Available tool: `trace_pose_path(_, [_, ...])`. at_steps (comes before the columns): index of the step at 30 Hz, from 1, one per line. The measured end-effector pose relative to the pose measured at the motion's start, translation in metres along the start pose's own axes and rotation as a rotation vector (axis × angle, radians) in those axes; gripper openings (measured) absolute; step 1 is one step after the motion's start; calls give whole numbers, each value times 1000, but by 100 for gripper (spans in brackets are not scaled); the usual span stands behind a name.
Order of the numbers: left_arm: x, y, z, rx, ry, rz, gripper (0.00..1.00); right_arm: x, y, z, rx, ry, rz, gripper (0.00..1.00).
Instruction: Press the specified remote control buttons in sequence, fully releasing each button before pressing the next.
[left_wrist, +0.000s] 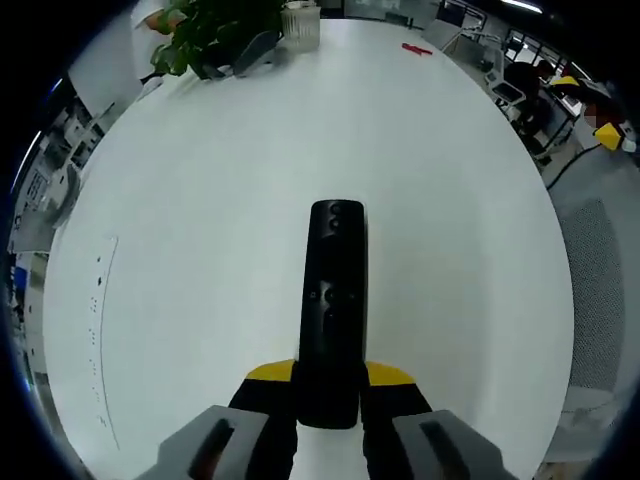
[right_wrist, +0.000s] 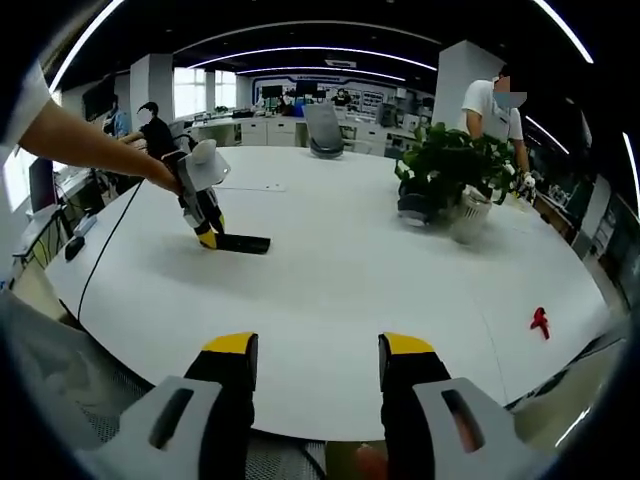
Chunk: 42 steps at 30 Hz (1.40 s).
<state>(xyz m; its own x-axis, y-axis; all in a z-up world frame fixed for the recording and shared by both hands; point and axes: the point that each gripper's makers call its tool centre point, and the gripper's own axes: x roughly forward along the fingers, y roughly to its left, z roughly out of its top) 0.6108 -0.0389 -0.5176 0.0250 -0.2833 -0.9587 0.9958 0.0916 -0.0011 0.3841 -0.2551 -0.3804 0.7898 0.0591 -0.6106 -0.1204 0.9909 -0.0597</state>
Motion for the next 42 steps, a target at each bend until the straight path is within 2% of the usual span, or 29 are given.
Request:
trace_pose_path(18, [3,-8,0,10,16,4,23,-2,0,4,3,-25,1,48])
trace_pose_path(24, [5,-14,1,40,44,0,23,-2,1,4,0,-27,4,47])
trace_pose_path(34, [4,-18,-1,62,14,0,23,-3,3,6,0,-36,20,46])
trace_pose_path(42, [5,-30,1,75,17,1,23,-3,6,6,-1,-38,35,45])
